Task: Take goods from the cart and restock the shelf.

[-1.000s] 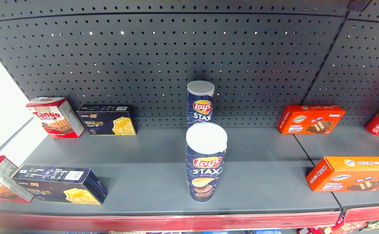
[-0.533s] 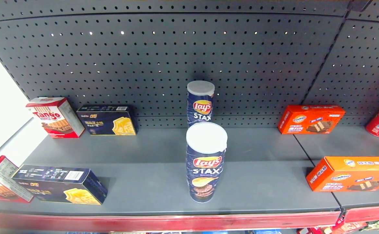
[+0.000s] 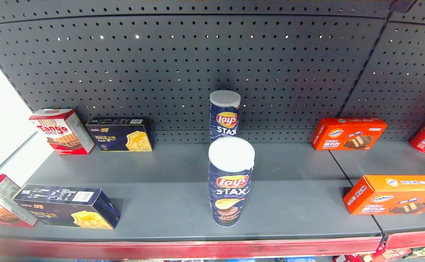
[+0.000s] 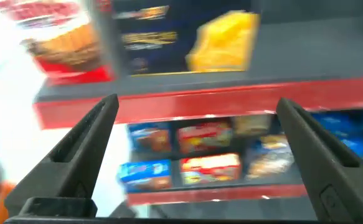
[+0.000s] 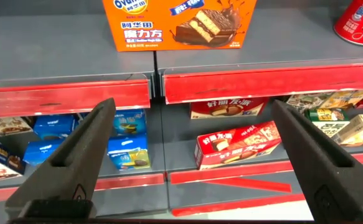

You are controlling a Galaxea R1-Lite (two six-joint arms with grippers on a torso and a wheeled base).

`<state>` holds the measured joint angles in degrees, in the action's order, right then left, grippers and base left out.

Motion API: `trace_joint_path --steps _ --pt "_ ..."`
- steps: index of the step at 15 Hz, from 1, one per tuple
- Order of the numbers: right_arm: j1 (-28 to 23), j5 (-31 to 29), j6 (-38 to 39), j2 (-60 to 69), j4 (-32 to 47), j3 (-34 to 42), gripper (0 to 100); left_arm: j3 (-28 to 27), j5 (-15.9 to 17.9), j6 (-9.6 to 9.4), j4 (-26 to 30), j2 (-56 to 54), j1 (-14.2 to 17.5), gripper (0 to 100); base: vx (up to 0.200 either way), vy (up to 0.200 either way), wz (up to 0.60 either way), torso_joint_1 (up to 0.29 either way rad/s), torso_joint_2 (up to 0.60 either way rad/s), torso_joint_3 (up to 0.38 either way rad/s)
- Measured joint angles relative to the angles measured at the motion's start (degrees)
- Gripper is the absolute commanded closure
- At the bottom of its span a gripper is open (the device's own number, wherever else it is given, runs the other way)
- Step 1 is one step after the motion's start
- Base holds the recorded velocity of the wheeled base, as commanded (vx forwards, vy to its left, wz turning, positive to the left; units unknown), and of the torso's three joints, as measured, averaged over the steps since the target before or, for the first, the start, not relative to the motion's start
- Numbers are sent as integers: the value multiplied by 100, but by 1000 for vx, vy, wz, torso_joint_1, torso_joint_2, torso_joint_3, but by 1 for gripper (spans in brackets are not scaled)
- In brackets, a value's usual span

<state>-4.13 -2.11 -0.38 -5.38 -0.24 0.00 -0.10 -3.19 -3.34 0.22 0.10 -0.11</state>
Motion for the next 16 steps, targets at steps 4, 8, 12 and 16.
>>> trace_joint_path --steps 4,8,12,16 --pt "2 4 -5 -2 0 0 0 0 0 252 -11 -2 4 0 0 0 0 0 0 0" --pt "0 4 -2 -5 4 0 0 7 -33 372 -20 -5 1 0 -50 0 0 1 -1 2" --pt "0 0 -5 -7 2 0 0 0 -30 377 -22 -7 1 0 0 0 0 0 0 0" --pt "0 4 -5 -10 2 0 0 0 -22 385 -22 -7 1 0 0 0 0 0 0 0"
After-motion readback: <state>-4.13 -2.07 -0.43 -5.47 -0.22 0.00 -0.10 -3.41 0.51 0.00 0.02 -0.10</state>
